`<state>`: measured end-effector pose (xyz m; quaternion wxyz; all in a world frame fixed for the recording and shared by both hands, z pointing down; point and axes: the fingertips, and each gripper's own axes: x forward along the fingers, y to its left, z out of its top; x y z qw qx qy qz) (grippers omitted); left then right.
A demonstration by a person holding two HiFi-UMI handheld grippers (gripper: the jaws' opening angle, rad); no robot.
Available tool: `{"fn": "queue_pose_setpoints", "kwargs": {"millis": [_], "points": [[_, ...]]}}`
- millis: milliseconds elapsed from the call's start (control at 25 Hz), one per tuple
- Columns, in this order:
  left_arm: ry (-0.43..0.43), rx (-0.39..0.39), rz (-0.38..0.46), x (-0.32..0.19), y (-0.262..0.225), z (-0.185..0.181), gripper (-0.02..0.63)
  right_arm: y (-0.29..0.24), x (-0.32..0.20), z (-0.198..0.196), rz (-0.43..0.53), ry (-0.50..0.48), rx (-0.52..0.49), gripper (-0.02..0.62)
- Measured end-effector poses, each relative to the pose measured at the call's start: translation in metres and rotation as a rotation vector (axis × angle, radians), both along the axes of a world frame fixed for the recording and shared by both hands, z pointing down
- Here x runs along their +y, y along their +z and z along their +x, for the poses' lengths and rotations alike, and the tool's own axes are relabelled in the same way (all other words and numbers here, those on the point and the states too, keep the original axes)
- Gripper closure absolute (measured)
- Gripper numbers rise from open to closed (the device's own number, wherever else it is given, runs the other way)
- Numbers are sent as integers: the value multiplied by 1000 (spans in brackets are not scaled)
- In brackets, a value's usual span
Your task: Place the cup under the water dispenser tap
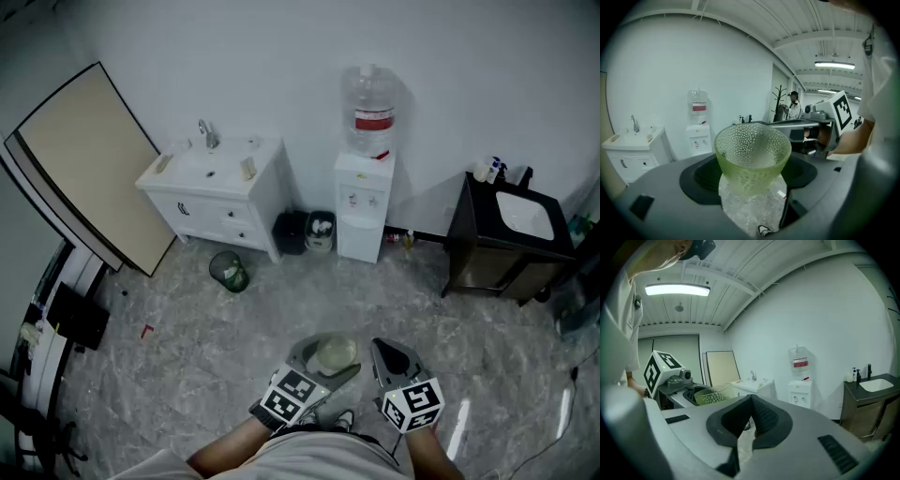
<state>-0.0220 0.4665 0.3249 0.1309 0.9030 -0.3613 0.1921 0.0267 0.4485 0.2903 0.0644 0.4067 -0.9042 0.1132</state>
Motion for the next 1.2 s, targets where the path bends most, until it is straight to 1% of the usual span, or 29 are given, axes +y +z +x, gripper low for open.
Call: {"fn": "queue_pose_setpoints", "kwargs": {"millis": [400,600,760,1040,1200], "points": [[-10,0,-7,-5,4,15,225,5,-5,12,-4,-7,-16,580],[-23,-8,-4,-10,7,23,225,2,-8,19,-9,-47,-76,580],[-37,-15,-5,-22,11,20,225,1,-19,19,1,-48,-97,580],[-49,-9,-9,-73,21,6,225,3,-61,9,2,-36,-95,580],[-25,-13,4,-125,31,-3,225,9,-109,-3,6,-26,-84,580]]}}
